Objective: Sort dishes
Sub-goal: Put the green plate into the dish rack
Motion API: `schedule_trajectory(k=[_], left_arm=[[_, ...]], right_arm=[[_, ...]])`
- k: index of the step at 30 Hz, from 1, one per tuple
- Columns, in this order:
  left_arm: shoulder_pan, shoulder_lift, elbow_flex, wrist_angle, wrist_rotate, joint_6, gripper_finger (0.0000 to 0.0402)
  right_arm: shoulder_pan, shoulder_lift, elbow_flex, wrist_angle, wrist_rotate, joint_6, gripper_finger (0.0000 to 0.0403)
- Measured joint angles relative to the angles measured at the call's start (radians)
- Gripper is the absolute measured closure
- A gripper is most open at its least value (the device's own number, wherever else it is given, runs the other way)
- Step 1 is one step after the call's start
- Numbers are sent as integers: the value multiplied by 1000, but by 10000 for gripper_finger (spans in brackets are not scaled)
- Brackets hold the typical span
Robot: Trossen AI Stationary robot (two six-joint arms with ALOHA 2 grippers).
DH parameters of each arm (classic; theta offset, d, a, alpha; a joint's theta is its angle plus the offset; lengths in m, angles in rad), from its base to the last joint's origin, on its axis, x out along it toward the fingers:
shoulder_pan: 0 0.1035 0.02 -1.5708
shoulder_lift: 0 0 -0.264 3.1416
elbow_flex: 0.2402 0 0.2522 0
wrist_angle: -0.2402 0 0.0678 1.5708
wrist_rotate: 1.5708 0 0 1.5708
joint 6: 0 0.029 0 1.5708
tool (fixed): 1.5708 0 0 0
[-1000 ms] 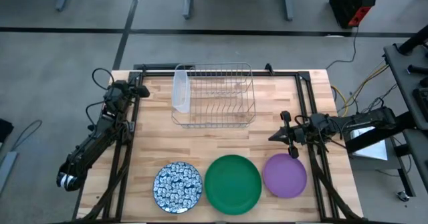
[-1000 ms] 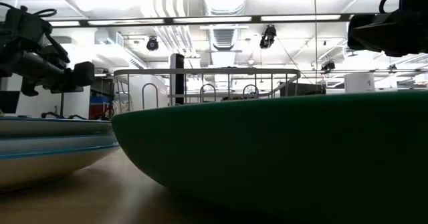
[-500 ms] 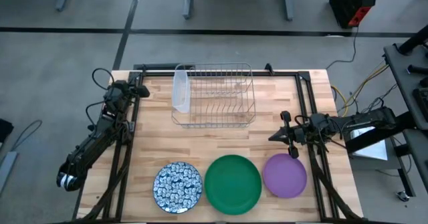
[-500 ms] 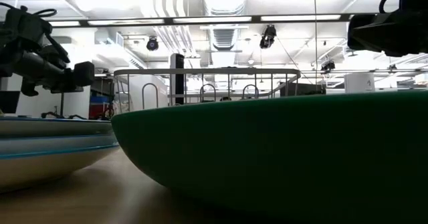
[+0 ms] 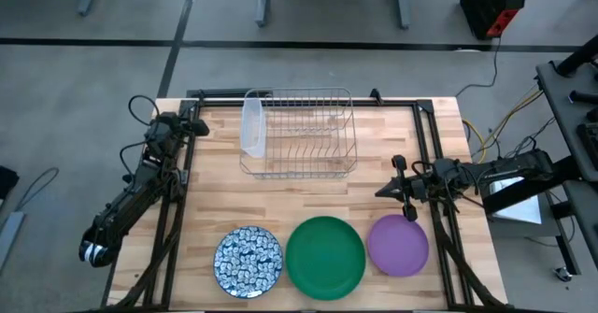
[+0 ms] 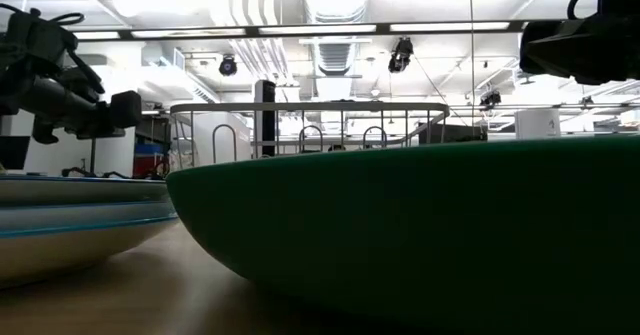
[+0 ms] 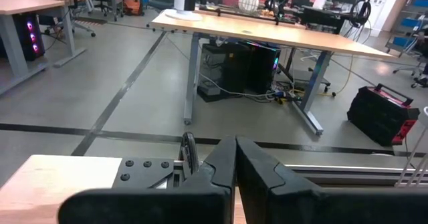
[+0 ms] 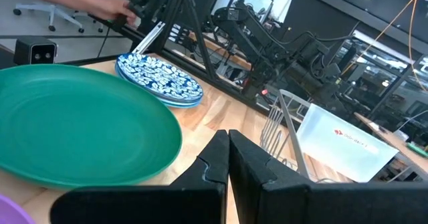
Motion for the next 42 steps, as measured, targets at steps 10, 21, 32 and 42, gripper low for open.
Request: schedule_trajectory(k=[10,21,32,42], left_arm=[[-8,0,0,121,656,-203,401],[-276,0,0,695,876,-323,401],[-417,5,0,717,738,-351,401],[-417,20,0,713,738,-365,401]], right_arm=[[0,0,0,5,0,48,403],[-1,0,31,28,0,194,403],[0,0,36,70,0,409,403],[0,0,36,70,0,409,403]])
